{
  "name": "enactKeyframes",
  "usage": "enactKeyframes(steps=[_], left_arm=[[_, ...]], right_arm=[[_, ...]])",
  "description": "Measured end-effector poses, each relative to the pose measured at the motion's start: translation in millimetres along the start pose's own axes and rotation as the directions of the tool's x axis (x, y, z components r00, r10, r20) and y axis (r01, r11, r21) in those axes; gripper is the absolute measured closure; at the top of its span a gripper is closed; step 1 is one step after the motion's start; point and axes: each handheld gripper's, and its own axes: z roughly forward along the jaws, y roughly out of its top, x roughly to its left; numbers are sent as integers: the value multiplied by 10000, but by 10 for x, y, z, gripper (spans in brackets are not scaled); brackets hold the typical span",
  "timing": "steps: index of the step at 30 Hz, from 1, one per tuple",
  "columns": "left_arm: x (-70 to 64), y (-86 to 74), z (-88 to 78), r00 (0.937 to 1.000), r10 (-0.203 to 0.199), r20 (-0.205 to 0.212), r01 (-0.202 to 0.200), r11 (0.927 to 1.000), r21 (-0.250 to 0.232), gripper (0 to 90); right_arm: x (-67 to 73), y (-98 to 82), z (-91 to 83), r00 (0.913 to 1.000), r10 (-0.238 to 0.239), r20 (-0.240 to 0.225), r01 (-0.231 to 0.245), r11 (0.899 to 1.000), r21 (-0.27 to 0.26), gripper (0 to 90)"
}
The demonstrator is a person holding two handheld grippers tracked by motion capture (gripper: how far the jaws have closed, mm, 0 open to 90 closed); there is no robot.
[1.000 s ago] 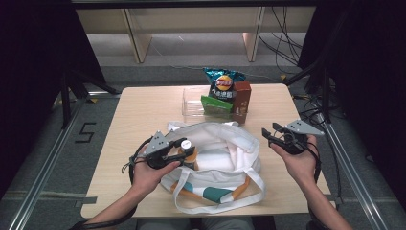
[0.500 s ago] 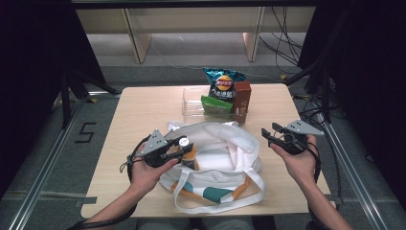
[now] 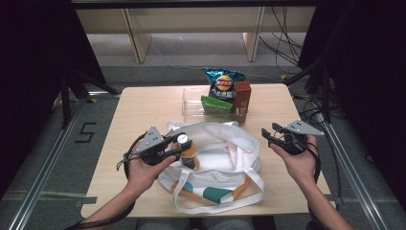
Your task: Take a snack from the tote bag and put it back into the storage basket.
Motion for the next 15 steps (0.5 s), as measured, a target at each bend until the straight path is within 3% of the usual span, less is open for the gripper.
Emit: enactKeyframes(steps=[3,10,15], left_arm=[[1,36,-21,10000,61,-67,-61,10000,52,584],[16,118,-50,10000,43,-79,-43,10000,-74,584],[23,151,-52,10000,-53,-14,52,9998,-208,585]], right_arm=[[-6,11,-18,9999,3,-111,0,9998,216,498],[-13,1,-17,9999,134,-100,-132,9998,144,501],[-32,3,-13,9999,-106,-55,106,9999,46,500]])
